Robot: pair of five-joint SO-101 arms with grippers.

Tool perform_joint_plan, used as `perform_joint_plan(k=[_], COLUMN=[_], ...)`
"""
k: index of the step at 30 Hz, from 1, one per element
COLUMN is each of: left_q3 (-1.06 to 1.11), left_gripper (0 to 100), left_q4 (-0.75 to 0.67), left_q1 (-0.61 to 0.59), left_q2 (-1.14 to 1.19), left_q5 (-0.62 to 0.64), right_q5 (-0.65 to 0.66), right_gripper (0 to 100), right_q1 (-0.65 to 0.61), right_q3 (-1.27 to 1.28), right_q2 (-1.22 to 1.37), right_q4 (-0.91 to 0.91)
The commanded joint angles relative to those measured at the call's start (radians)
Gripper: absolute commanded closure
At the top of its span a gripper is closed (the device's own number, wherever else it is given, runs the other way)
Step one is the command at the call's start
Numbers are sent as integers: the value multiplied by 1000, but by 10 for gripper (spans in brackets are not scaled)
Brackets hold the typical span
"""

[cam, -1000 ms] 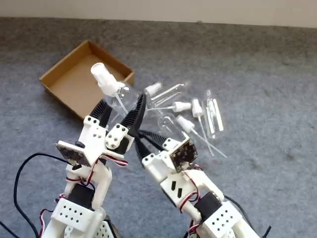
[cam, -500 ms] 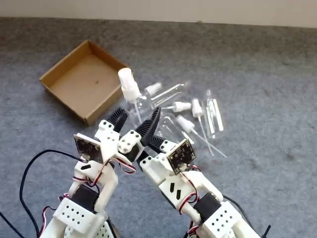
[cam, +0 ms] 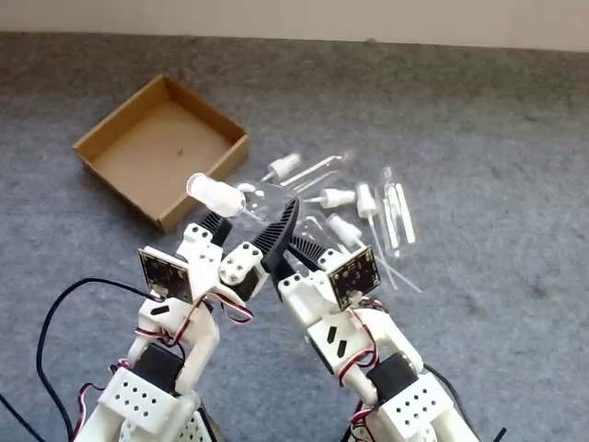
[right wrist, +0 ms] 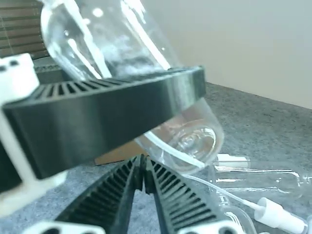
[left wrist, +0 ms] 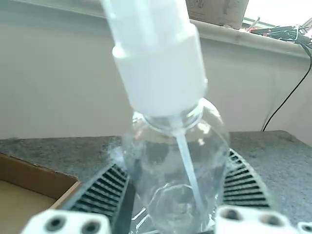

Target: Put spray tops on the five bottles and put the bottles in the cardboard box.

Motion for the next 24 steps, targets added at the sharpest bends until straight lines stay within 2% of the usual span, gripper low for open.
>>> perform_joint_plan(k=[1,10,13,16,18,21,24], left_q3=[16,-111,-205,-340,-415,-499,-559], left_gripper=[912,912,912,912,912,912,912], left_q4=[-3,15,150,305,356,381,381], left_q1=[-44,-340,-409,-449,-458,-461,-463], left_q2=[-15,-2,-2,-1,1,65,208], left_q5=[9,11,11,11,-20,-133,-192], right_q5=[-5,-5,-5,-5,-5,-5,-5], right_gripper=[991,991,991,991,991,991,991], right_q1=[38,39,41,36,36,36,38], right_q3=[171,171,171,171,171,171,171], right_q2=[-10,-4,-5,-8,-8,-8,-8], right_q4=[-1,1,22,64,64,68,68])
